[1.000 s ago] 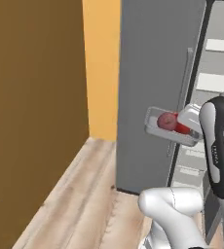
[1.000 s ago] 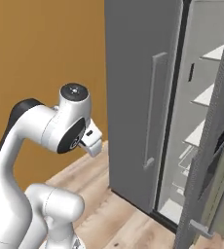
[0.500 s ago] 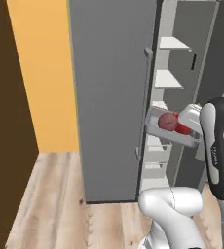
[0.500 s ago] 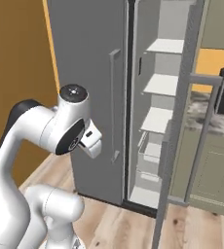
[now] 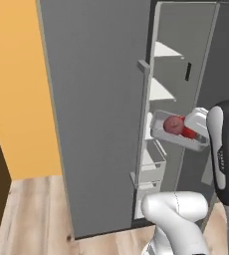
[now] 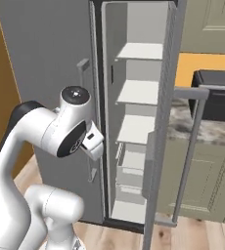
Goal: Take the onion and onion out of the freezer and place them in the tupperware container on the counter. Then put the tupperware containing the vegetables back in the freezer.
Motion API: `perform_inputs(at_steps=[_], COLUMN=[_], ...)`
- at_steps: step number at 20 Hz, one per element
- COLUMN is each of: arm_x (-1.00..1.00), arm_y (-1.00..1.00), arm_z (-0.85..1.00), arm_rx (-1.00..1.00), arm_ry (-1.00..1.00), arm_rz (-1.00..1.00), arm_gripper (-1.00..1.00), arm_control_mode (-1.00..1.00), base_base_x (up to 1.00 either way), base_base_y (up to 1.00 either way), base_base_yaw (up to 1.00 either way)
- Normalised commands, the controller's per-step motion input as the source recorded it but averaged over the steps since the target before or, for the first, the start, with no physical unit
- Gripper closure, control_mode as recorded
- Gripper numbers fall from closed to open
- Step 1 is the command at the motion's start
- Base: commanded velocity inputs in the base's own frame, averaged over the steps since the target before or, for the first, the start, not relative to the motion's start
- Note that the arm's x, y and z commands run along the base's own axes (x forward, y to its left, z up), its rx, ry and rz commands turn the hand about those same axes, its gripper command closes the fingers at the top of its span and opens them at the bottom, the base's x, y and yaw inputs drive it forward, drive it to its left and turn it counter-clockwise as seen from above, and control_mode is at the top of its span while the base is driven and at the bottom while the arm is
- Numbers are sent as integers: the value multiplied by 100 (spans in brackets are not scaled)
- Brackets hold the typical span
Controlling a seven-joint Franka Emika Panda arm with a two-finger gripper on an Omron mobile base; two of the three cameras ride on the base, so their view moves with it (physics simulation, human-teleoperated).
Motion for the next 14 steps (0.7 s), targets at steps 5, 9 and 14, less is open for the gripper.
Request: perform_inputs(at_steps=[5, 9, 14], arm_x=[0, 0, 0], arm_y=[0, 0, 0], arm_z=[0, 0, 0], arm_rx=[0, 0, 0], arm_ry=[0, 0, 0], arm_rz=[0, 0, 0], arm_gripper=[100, 100, 100], arm_control_mode=[100, 100, 100], base_base_x=[56, 54, 69], base_base_y=[17, 7, 3], base_base_yaw=[-24, -20, -6])
